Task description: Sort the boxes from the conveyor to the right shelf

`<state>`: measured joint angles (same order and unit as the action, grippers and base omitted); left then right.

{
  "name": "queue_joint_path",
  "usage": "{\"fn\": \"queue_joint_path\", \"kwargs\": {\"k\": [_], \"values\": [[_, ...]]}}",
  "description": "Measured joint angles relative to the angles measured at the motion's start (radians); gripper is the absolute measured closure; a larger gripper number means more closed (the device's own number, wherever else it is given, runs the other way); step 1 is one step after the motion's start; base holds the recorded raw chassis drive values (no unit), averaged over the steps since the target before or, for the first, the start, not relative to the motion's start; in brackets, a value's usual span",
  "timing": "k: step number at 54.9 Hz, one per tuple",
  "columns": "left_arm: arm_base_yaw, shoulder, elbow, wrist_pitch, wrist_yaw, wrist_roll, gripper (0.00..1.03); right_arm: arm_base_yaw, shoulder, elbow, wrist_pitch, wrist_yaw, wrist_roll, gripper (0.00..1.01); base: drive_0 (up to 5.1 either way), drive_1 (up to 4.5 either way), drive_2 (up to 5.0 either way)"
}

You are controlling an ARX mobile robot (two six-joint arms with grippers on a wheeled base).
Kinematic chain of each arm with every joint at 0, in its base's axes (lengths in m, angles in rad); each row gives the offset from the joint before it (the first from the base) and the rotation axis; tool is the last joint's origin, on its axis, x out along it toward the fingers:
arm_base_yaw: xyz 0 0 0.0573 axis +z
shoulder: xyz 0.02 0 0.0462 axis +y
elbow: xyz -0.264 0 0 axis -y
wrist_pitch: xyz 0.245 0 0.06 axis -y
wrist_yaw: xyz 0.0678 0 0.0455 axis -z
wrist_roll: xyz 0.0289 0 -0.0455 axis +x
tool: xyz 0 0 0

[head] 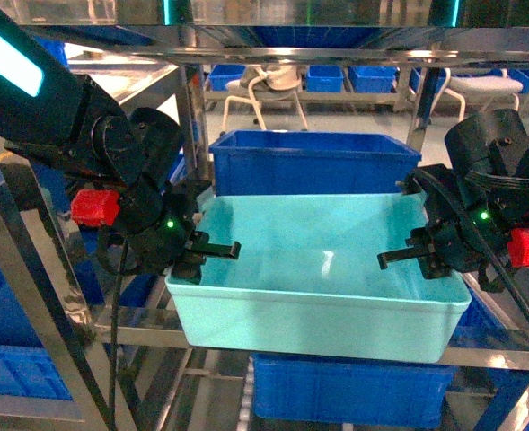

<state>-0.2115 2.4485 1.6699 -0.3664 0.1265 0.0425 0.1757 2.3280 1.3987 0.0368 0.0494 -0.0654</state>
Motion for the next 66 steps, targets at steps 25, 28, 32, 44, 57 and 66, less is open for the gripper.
{"fn": "queue_joint_path", "kwargs": {"k": [25, 28, 32, 44, 57, 66], "values": [[-0.022, 0.047, 0.048, -0.034, -0.024, 0.01, 1.01, -0.013, 0.062, 0.032, -0.067, 0.005, 0.062, 0.99, 0.0, 0.0, 0.0], [-0.025, 0.054, 0.062, -0.04, -0.031, 0.008, 1.01, -0.013, 0.07, 0.042, -0.067, 0.006, 0.062, 0.99, 0.0, 0.0, 0.0], [-0.034, 0.064, 0.082, -0.053, -0.045, 0.0, 1.01, -0.015, 0.082, 0.061, -0.075, 0.006, 0.065, 0.99, 0.0, 0.0, 0.0], [-0.042, 0.084, 0.119, -0.069, -0.051, -0.017, 1.01, -0.018, 0.091, 0.07, -0.086, -0.005, -0.002, 0.75, 0.0, 0.0, 0.0], [-0.035, 0.087, 0.155, -0.088, 0.011, -0.029, 0.74, -0.01, 0.093, 0.081, -0.032, -0.014, -0.022, 0.29, 0.0, 0.0, 0.0], [-0.029, 0.087, 0.171, -0.075, 0.026, -0.032, 0.45, -0.005, 0.093, 0.115, 0.0, -0.02, -0.026, 0.01, 0.0, 0.0, 0.0]]}}
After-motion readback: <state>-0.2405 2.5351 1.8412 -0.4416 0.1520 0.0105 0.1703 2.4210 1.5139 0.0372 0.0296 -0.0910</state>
